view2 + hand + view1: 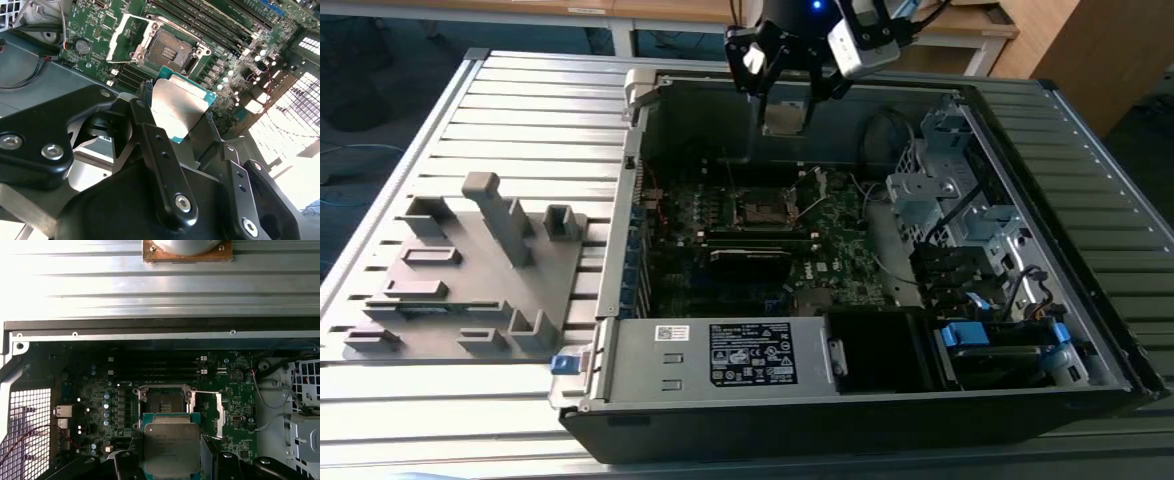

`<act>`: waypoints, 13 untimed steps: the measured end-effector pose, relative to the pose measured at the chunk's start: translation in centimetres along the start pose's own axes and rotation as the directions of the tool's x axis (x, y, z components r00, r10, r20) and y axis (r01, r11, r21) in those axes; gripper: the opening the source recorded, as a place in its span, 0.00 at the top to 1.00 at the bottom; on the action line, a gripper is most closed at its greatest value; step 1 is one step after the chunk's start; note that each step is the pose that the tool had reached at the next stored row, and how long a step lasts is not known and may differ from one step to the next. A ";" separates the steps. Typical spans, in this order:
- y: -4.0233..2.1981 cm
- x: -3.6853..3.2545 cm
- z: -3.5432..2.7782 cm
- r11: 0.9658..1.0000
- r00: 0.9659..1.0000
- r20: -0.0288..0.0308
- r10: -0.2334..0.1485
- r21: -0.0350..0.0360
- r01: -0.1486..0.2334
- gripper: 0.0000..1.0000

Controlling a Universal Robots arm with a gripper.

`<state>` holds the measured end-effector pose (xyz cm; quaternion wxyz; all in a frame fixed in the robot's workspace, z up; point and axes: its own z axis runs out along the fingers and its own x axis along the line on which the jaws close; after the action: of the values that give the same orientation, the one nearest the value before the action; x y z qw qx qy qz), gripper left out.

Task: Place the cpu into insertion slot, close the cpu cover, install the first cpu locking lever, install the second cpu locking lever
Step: 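Place the cpu into insertion slot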

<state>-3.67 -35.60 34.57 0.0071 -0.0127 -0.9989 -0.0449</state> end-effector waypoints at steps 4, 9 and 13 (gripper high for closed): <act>-0.03 0.01 0.31 1.000 1.000 0.001 0.000 0.000 0.000 0.46; -0.06 0.02 0.63 1.000 1.000 0.002 0.000 0.000 0.000 0.46; -0.08 0.02 0.84 1.000 1.000 0.002 0.000 0.000 0.000 0.46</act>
<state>-3.70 -35.60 33.72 0.0064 -0.0127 -0.9989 -0.0449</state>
